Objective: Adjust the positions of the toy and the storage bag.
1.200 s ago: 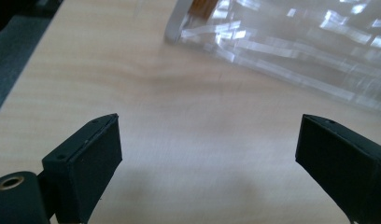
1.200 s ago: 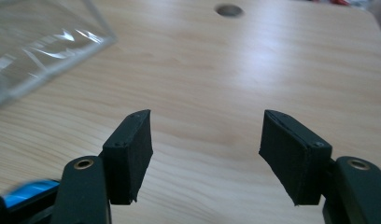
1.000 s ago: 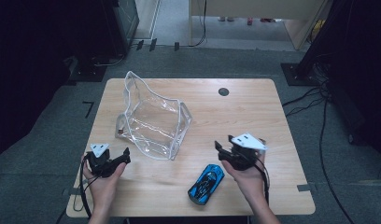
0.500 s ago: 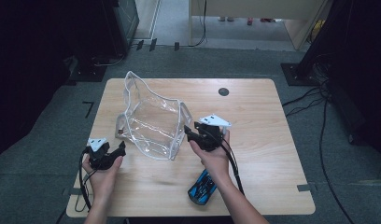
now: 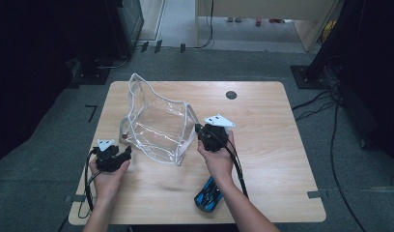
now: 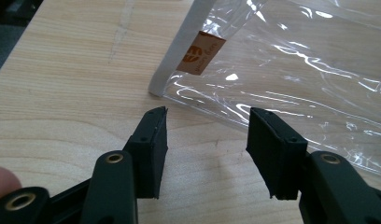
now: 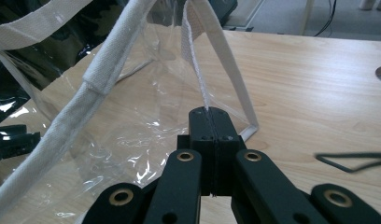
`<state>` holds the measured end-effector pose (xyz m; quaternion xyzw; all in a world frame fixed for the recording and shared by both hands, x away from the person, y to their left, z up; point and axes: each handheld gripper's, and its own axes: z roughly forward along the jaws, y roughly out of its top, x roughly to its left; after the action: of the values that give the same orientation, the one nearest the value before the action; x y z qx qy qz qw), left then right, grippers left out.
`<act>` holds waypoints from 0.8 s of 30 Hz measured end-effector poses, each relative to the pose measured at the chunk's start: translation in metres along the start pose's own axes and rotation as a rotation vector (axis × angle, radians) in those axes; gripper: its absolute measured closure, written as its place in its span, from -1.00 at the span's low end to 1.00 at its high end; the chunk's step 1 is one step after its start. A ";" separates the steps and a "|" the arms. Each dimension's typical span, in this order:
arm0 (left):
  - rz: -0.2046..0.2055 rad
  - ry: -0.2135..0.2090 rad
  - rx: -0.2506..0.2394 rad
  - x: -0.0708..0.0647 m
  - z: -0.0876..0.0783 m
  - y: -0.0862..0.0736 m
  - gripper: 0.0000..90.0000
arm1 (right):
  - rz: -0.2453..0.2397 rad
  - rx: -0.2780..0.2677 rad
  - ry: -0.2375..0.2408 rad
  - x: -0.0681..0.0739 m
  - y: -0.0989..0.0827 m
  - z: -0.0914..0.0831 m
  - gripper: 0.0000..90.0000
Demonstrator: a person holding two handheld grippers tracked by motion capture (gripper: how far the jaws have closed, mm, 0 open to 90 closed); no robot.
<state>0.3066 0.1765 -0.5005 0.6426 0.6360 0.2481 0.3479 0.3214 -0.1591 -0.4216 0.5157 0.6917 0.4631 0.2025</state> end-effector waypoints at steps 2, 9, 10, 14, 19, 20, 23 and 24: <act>-0.013 -0.005 0.000 0.001 0.002 0.000 0.13 | -0.006 -0.007 -0.012 -0.004 0.001 -0.002 1.00; 0.096 -0.018 0.002 -0.015 0.004 -0.004 0.15 | 0.002 -0.049 -0.034 -0.019 0.011 -0.014 1.00; 0.114 -0.011 0.000 -0.019 0.005 -0.004 0.15 | 0.000 -0.053 -0.039 -0.021 0.012 -0.015 1.00; 0.130 -0.021 0.004 -0.028 0.007 -0.005 0.21 | 0.010 -0.063 -0.063 -0.036 0.016 -0.023 1.00; 0.181 -0.032 -0.007 -0.042 0.007 -0.007 0.25 | 0.035 -0.079 -0.093 -0.060 0.014 -0.035 1.00; 0.187 -0.041 -0.009 -0.044 0.008 -0.007 0.25 | 0.035 -0.079 -0.093 -0.060 0.014 -0.035 1.00; 0.202 -0.097 0.007 -0.052 0.011 -0.007 0.29 | 0.048 -0.086 -0.099 -0.071 0.014 -0.040 1.00; 0.209 -0.124 0.007 -0.055 0.012 -0.008 0.31 | 0.050 -0.088 -0.101 -0.075 0.014 -0.042 1.00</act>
<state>0.3073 0.1205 -0.5076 0.7208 0.5436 0.2404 0.3566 0.3258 -0.2441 -0.4036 0.5461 0.6465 0.4715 0.2480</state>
